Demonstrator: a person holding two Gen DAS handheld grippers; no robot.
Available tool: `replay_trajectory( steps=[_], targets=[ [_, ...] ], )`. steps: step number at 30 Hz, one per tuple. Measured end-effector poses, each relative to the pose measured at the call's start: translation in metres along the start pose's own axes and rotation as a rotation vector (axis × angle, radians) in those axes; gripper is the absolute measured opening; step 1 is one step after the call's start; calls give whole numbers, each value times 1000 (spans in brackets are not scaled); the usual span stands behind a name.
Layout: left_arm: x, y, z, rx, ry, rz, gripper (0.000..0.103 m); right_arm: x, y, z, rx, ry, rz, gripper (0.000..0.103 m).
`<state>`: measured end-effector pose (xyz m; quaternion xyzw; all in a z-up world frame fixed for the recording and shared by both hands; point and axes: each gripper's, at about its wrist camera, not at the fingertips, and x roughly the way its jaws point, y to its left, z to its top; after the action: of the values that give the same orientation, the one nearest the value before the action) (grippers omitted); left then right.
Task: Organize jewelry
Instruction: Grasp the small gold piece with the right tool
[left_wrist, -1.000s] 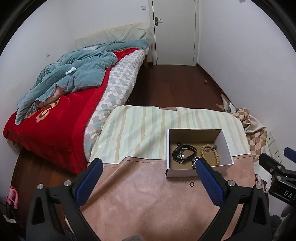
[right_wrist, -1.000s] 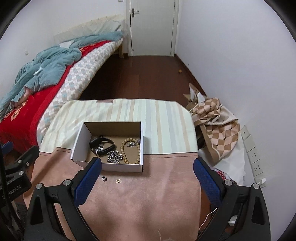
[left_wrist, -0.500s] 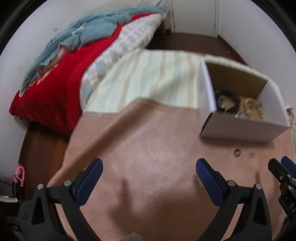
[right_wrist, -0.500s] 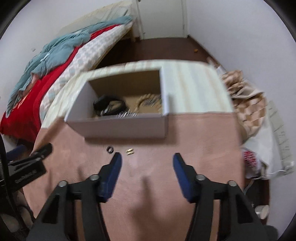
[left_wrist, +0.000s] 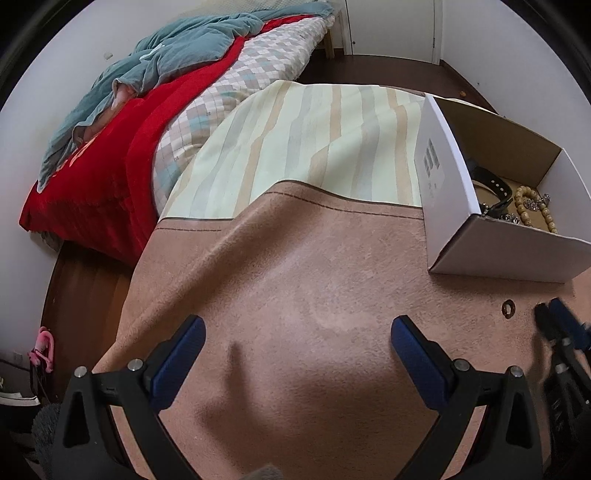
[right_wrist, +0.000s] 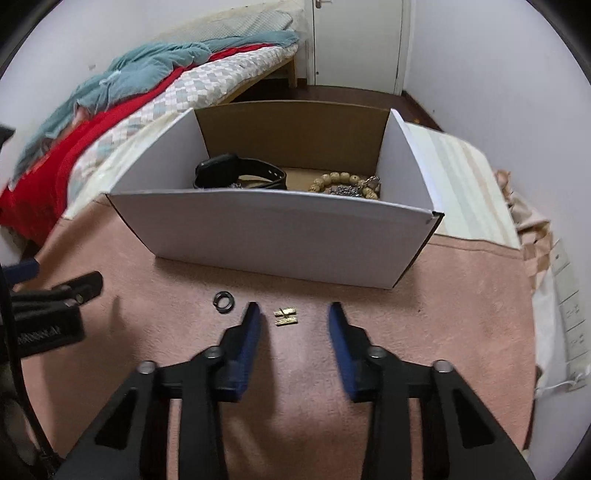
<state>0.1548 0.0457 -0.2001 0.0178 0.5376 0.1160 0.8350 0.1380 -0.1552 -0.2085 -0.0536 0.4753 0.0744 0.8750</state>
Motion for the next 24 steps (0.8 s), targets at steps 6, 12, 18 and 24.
replay_trajectory(
  steps=[6, 12, 18, 24],
  targets=[
    [-6, -10, 1, 29, -18, -9, 102, -13, -19, -4, 76, -24, 56, 0],
    [-11, -28, 2, 45, -19, -46, 102, -39, -42, -2, 152, -72, 105, 0],
    [-13, -32, 1, 52, -21, -8, 102, -22, -40, 13, 141, 11, 165, 2],
    [-5, -8, 3, 0, -1, 36, 102, 2, -21, 16, 101, 51, 131, 25]
  ],
)
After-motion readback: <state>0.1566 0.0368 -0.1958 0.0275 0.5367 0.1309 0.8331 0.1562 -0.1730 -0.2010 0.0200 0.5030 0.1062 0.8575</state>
